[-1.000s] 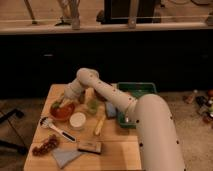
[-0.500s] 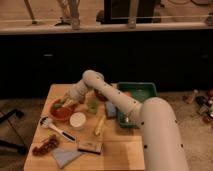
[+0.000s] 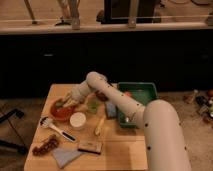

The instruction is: Place pepper in red bowl

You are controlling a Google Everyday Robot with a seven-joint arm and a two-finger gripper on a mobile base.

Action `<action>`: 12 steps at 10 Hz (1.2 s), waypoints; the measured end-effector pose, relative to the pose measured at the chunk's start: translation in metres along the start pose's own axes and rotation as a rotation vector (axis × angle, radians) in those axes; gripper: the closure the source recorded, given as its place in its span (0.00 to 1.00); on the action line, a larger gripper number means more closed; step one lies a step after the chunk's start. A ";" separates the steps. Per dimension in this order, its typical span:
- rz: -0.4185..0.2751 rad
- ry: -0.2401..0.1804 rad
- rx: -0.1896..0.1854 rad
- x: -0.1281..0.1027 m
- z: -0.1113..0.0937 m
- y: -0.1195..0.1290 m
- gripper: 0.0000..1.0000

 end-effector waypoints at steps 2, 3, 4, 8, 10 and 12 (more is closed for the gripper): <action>0.000 -0.001 0.004 0.000 -0.002 0.000 0.20; -0.001 -0.002 0.006 -0.001 -0.003 -0.001 0.20; -0.003 -0.003 0.007 -0.001 -0.004 -0.001 0.20; -0.010 -0.016 0.019 -0.001 -0.009 -0.001 0.20; -0.004 -0.035 0.013 0.002 -0.013 -0.001 0.20; -0.006 -0.074 -0.005 0.005 -0.017 0.000 0.20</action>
